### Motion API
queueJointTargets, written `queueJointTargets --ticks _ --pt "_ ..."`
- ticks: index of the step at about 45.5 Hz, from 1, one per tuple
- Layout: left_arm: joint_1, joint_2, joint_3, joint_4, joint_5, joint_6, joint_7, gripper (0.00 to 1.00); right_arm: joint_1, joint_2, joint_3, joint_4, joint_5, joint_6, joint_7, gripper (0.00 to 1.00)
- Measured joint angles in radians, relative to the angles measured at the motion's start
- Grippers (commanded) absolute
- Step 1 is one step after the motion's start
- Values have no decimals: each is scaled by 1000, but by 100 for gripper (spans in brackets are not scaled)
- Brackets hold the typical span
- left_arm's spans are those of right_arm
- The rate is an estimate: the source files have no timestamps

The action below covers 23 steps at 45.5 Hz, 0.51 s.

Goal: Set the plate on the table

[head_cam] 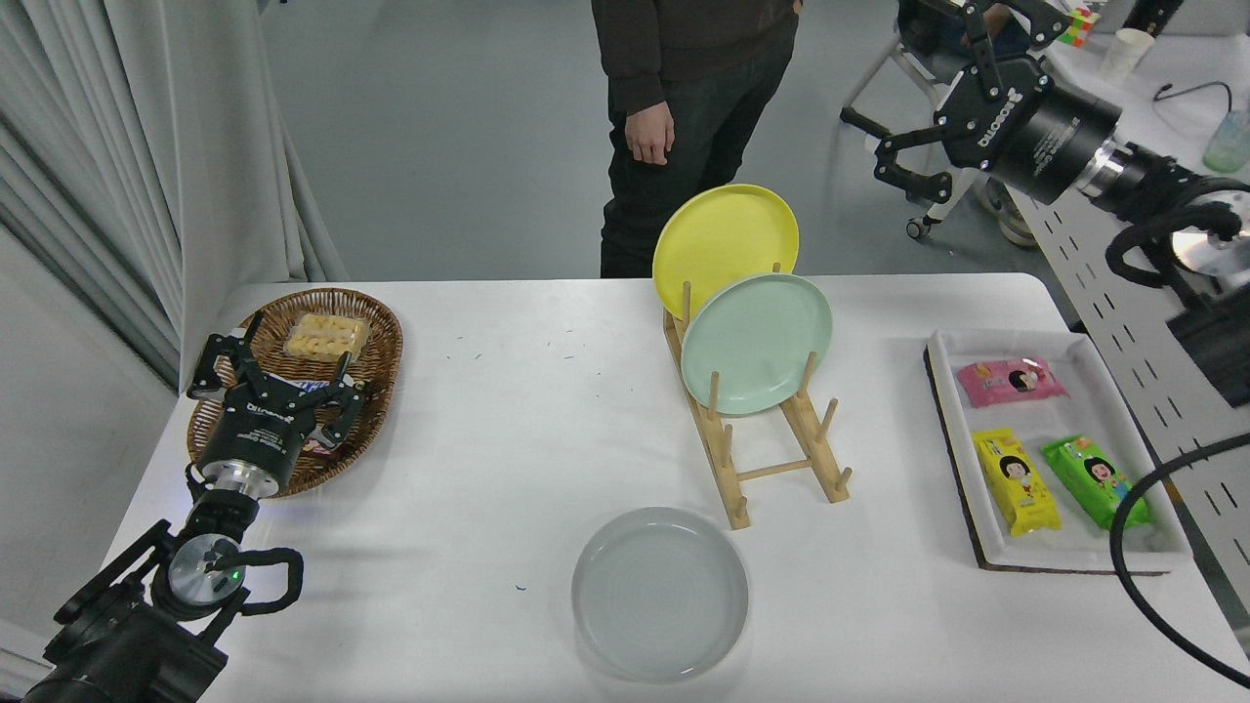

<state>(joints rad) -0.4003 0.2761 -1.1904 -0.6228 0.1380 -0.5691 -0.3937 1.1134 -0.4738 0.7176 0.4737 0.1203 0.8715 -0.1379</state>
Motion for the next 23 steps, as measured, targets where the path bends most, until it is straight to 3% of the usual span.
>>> queueJointTargets --ticks 11,23 --pt "0 0 0 0 0 0 0 98 -75 -20 -10 -23 -87 1 116 100" --pt "0 0 0 0 0 0 0 98 -129 6 16 -17 -113 -66 154 100"
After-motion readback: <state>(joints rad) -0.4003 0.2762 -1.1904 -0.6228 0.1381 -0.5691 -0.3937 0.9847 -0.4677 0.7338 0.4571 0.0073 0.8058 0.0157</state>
